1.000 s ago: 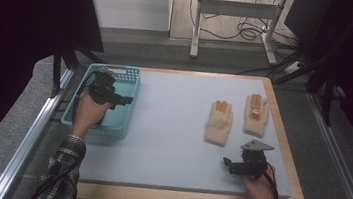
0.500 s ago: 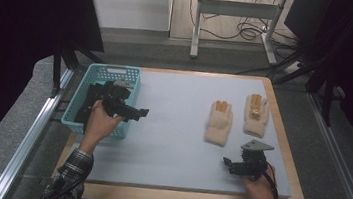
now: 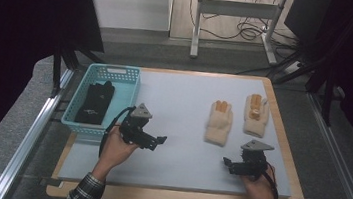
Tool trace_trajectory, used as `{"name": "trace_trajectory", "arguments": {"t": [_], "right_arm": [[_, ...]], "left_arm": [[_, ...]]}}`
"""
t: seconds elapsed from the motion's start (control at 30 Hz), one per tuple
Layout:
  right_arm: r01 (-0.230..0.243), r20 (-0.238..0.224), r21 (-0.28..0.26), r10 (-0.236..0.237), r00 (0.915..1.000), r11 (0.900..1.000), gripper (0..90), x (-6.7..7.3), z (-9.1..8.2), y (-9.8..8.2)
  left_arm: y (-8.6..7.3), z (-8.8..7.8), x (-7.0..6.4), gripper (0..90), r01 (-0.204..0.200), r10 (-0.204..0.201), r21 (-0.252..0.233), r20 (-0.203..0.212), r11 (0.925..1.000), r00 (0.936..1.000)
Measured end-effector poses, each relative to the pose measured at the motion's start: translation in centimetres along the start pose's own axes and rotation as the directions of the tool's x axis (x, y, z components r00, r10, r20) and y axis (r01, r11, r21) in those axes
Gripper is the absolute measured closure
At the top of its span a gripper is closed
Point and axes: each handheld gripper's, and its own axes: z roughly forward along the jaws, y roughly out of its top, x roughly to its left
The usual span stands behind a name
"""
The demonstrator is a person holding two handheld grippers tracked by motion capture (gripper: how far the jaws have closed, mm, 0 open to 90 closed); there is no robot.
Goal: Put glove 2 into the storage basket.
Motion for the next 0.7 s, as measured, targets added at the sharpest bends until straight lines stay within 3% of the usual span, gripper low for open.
{"name": "trace_trajectory", "arguments": {"t": [0.23, 0.33, 0.43, 0.5, 0.6, 0.67, 0.7], "right_arm": [[0.001, -0.001, 0.000, -0.001, 1.0000, 1.000, 10.6, 0.0, 0.0, 0.0], [0.001, 0.000, -0.001, -0.001, 1.0000, 1.000, 10.6, 0.0, 0.0, 0.0], [0.000, 0.000, -0.001, 0.000, 1.0000, 1.000, 10.6, 0.0, 0.0, 0.0], [0.001, 0.001, -0.001, -0.001, 1.0000, 1.000, 10.7, 0.0, 0.0, 0.0], [0.001, 0.000, -0.001, -0.001, 1.0000, 1.000, 10.6, 0.0, 0.0, 0.0], [0.001, 0.001, -0.001, -0.001, 1.0000, 1.000, 10.6, 0.0, 0.0, 0.0], [0.001, 0.000, -0.001, -0.001, 1.0000, 1.000, 10.6, 0.0, 0.0, 0.0]], "left_arm": [[-2.5, 1.6, -1.1, 0.0, 0.006, -0.006, 0.027, -0.002, 0.9996, 1.0000], [-4.1, 2.4, -1.5, 0.0, -0.002, 0.004, 0.052, -0.040, 0.9987, 0.9992], [-4.8, 2.8, -1.5, 0.0, 0.004, -0.001, 0.067, -0.044, 0.9978, 0.9990], [-6.3, 3.3, -1.3, 0.0, 0.022, -0.016, 0.093, -0.065, 0.9954, 0.9977], [-7.3, 4.0, -1.1, 0.2, 0.018, -0.003, 0.136, -0.111, 0.9905, 0.9938], [-7.6, 4.1, -0.8, 0.3, 0.055, -0.045, 0.113, -0.090, 0.9921, 0.9950], [-7.6, 4.1, -0.8, 0.5, 0.048, -0.037, 0.112, -0.094, 0.9925, 0.9949]]}}
